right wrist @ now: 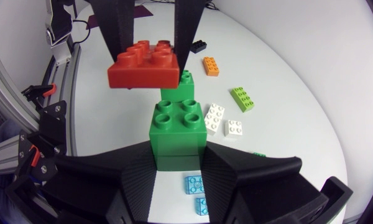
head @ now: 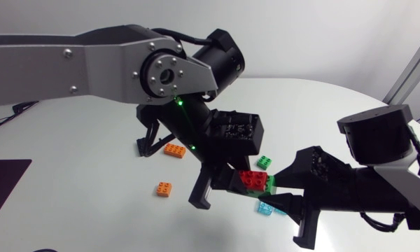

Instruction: Separate the duplo bricks

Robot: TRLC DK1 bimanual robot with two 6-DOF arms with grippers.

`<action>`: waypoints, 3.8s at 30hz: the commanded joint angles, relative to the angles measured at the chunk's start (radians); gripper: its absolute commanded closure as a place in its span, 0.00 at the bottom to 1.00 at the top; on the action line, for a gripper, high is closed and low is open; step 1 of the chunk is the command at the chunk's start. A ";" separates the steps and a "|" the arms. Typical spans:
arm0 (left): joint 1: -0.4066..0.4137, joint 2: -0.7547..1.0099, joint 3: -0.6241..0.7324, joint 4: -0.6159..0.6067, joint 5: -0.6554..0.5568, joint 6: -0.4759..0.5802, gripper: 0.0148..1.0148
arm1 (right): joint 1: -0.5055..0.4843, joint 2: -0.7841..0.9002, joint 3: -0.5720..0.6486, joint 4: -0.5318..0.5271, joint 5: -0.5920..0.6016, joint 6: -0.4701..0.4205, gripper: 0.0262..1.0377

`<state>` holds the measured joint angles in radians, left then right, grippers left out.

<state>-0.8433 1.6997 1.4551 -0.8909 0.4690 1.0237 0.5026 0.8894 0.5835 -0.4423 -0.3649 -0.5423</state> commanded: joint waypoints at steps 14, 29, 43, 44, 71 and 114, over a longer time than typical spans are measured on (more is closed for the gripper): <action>0.104 -0.008 -0.214 0.013 -0.191 0.136 0.80 | -0.286 -0.073 -0.013 -0.064 -0.071 -0.097 0.73; 0.043 0.098 -0.404 0.207 -0.254 0.076 0.76 | -0.314 -0.133 -0.014 -0.084 -0.101 -0.088 0.73; 0.053 0.210 -0.432 0.346 -0.313 0.041 0.56 | -0.317 -0.159 -0.013 -0.108 -0.117 -0.088 0.73; 0.052 0.213 -0.434 0.351 -0.319 0.039 0.53 | -0.317 -0.159 -0.013 -0.108 -0.118 -0.088 0.73; 0.093 -0.135 -0.229 0.130 -0.237 0.096 0.11 | -0.176 -0.172 -0.017 -0.134 -0.128 -0.048 0.72; 0.021 -0.060 -0.118 0.076 -0.076 0.078 0.38 | 0.036 -0.093 -0.047 0.001 -0.046 0.070 0.72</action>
<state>-0.8124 1.6154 1.3041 -0.8082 0.3763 1.1210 0.5312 0.7959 0.5625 -0.4587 -0.4149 -0.4927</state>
